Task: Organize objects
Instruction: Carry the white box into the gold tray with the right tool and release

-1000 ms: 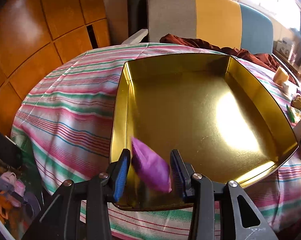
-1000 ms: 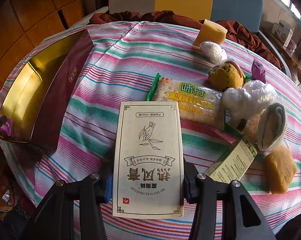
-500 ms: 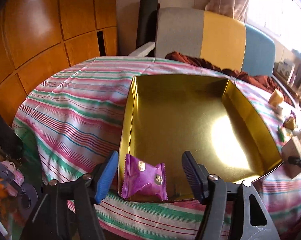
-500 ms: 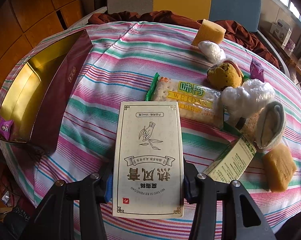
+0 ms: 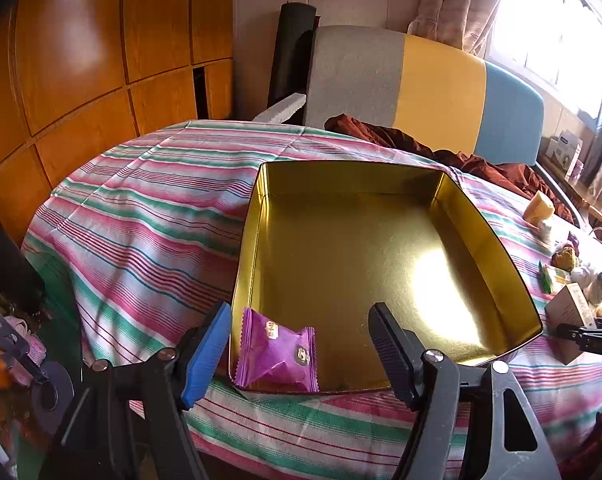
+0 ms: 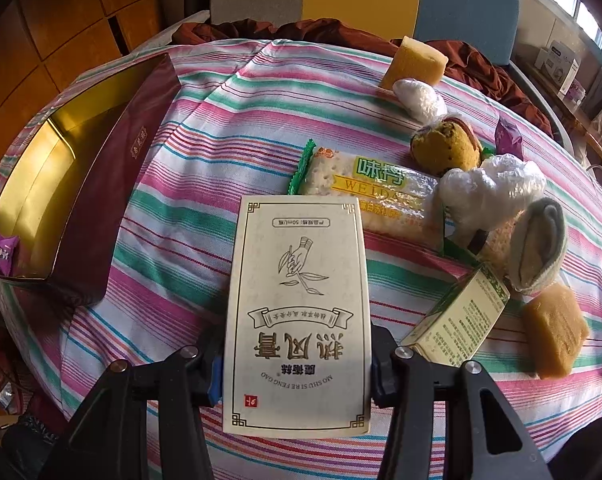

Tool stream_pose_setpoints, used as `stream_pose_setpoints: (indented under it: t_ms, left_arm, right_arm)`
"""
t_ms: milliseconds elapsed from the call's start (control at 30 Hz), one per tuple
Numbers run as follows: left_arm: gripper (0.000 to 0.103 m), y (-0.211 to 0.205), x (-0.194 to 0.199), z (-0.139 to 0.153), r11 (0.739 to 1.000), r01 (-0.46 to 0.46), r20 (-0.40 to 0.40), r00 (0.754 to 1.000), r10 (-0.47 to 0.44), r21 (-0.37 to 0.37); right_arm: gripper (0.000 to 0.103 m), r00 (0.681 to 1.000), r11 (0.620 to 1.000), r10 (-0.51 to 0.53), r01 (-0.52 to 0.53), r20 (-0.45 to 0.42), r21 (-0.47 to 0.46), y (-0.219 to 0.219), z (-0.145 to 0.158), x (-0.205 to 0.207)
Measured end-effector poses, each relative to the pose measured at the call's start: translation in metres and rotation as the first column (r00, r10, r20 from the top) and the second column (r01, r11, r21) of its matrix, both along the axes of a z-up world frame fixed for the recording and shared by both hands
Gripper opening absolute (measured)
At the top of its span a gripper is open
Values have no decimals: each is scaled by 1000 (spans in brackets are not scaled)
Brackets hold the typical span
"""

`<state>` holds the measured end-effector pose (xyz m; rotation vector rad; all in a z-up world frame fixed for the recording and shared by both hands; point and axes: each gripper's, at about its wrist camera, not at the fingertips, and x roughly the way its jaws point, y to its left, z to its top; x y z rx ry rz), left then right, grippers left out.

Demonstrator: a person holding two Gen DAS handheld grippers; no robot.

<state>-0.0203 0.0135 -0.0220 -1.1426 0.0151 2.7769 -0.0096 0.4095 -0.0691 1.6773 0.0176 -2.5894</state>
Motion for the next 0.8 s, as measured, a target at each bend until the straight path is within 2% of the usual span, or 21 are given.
stream_pose_setpoints:
  t_ms: [267, 467, 667, 800]
  left_arm:
    - [73, -3, 3, 0, 1000, 2, 3, 1000, -2, 15]
    - [74, -10, 4, 1, 1000, -4, 4, 1000, 4, 30]
    - [75, -20, 6, 2, 998, -17, 2, 1000, 17, 53]
    - [76, -31, 7, 1, 997, -38, 3, 999, 38, 65]
  right_arm:
    - [51, 999, 999, -33, 33, -8, 5, 1, 4, 1]
    - [51, 994, 1000, -22, 20, -109, -14, -16, 44, -1]
    - [51, 969, 987, 127, -145, -214, -74, -84, 89, -22]
    - [52, 938, 952, 272, -295, -216, -81, -150, 93, -38]
